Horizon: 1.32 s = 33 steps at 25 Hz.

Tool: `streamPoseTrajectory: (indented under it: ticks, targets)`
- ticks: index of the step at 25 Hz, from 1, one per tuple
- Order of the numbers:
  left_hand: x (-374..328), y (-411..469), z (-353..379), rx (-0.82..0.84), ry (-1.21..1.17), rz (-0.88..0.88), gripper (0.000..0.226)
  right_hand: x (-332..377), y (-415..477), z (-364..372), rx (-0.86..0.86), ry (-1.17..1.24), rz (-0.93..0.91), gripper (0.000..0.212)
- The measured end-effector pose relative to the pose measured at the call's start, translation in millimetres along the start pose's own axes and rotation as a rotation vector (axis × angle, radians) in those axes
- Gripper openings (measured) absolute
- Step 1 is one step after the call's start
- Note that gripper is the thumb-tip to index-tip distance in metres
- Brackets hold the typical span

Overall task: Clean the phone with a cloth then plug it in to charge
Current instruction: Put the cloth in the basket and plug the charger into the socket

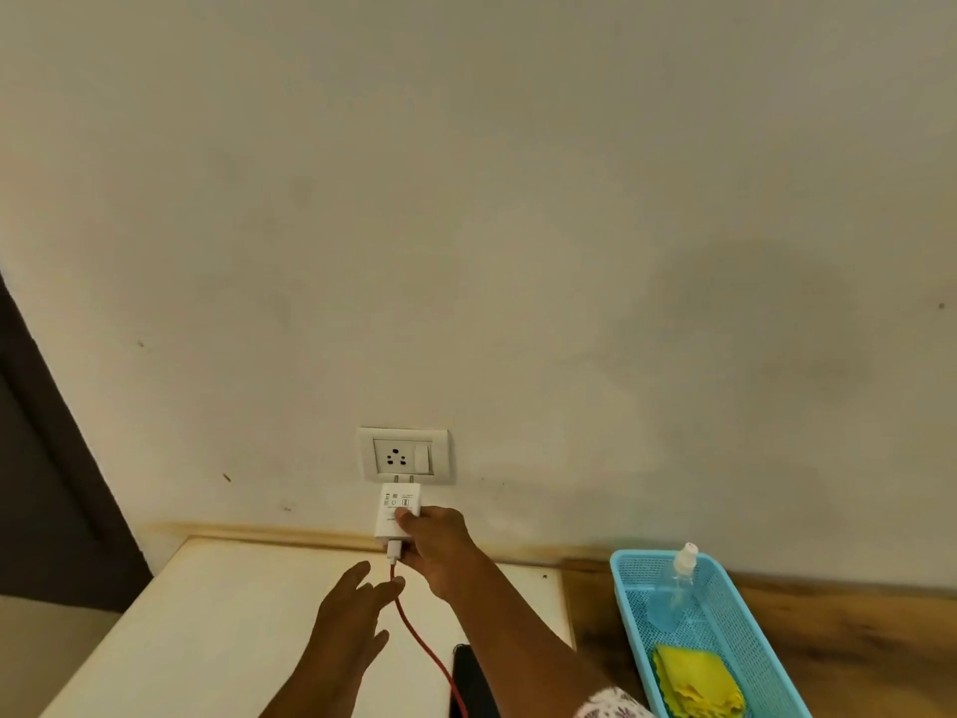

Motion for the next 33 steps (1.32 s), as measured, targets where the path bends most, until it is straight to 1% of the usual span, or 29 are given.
streamPoseTrajectory:
  ticks: [3,8,12,16,21,25,27,28,30,32,33]
  targets:
    - [12,14,-4,0.002,0.005,-0.036,0.053,-4,24,8,-0.047,0.028,0.012,0.040]
    - [22,27,-7,-0.025,0.019,-0.006,0.051,-6,43,19,-0.058,0.017,-0.002,0.042]
    - [27,28,-8,-0.042,0.007,-0.025,0.049,-8,46,26,-0.095,-0.012,-0.024,0.043]
    - [28,29,-10,-0.009,-0.001,-0.036,0.043,-6,49,20,-0.155,-0.004,-0.020,0.043]
    - [29,33,-12,0.053,-0.008,0.001,0.041,15,54,25,-0.195,0.039,-0.018,0.052]
    - [31,31,-14,0.056,0.008,0.025,0.038,25,55,24,-0.179,0.065,0.015,0.056]
    - [31,23,-14,0.052,0.016,0.033,0.037,24,46,20,-0.133,0.001,0.004,0.054]
    - [31,18,-15,0.049,0.025,0.033,0.037,25,38,17,-0.083,-0.057,-0.008,0.053]
    - [31,10,-18,0.036,0.051,0.034,0.036,28,18,1,0.003,-0.226,-0.035,0.053]
    - [30,2,-21,0.012,0.061,0.026,0.034,28,-9,-35,-0.034,-0.412,-0.131,0.045]
    - [31,-2,-21,-0.006,0.065,0.024,0.033,23,-27,-58,-0.070,-0.481,-0.183,0.035]
Point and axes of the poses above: each hand's wrist, its own y-axis towards the middle knuckle, its own z-axis out of the palm, x = y × z, the point moved 1 cm from there along y, towards the middle knuckle, and after that the axes turned 6 degrees about -z, right-handed, at the moved point
